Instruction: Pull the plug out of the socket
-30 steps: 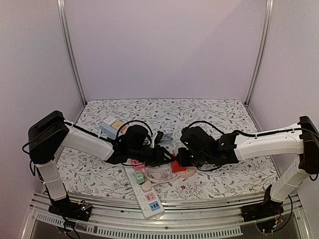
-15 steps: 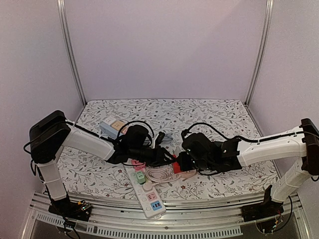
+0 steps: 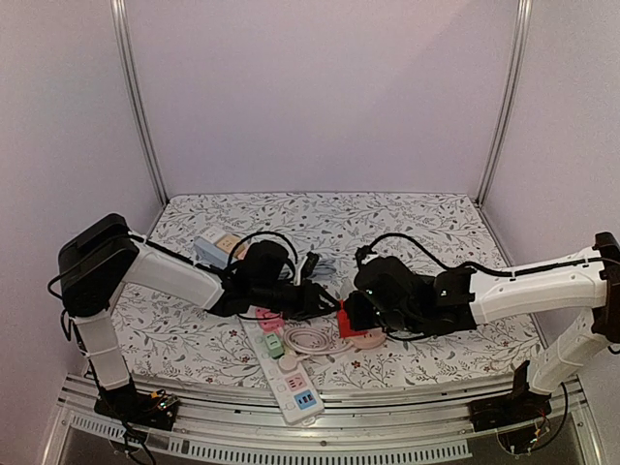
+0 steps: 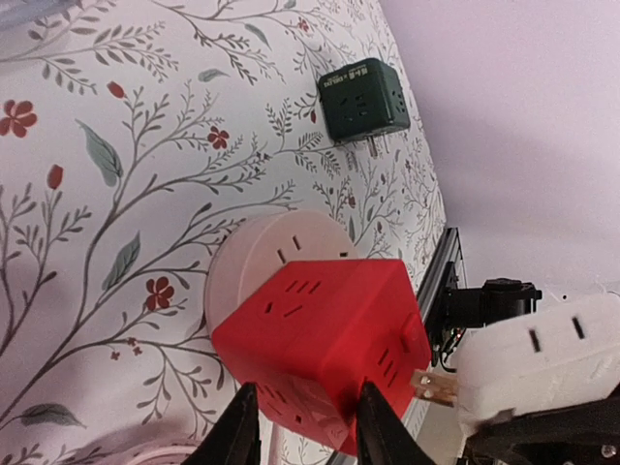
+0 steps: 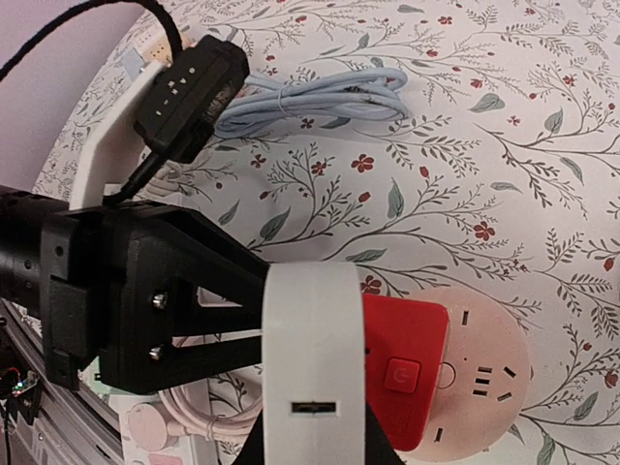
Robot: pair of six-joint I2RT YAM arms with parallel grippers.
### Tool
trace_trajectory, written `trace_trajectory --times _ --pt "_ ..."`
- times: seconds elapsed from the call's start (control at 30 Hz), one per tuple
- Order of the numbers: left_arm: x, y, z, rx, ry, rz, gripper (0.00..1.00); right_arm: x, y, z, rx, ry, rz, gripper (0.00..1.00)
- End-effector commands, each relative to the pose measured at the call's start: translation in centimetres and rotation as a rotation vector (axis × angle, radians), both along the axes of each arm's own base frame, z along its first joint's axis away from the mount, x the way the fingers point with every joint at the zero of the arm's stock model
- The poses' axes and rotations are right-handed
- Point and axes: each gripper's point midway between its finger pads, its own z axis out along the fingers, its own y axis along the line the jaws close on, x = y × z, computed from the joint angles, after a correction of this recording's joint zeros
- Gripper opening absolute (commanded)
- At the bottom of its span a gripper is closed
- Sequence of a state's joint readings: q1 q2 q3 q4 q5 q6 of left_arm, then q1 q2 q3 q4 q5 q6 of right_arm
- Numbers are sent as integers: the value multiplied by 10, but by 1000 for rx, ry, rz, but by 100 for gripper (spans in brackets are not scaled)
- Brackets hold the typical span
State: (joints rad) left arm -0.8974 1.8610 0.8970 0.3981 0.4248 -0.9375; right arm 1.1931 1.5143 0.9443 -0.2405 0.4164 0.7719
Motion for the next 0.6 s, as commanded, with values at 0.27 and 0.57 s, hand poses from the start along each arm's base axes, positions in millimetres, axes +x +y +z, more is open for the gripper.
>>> trace_trajectory --times 0.27,0.57 --pt "-4 39 -64 229 75 62 33 14 0 43 119 -16 -77 0" --pt "1 20 -22 162 24 5 43 16 -26 51 59 -51 -115 0"
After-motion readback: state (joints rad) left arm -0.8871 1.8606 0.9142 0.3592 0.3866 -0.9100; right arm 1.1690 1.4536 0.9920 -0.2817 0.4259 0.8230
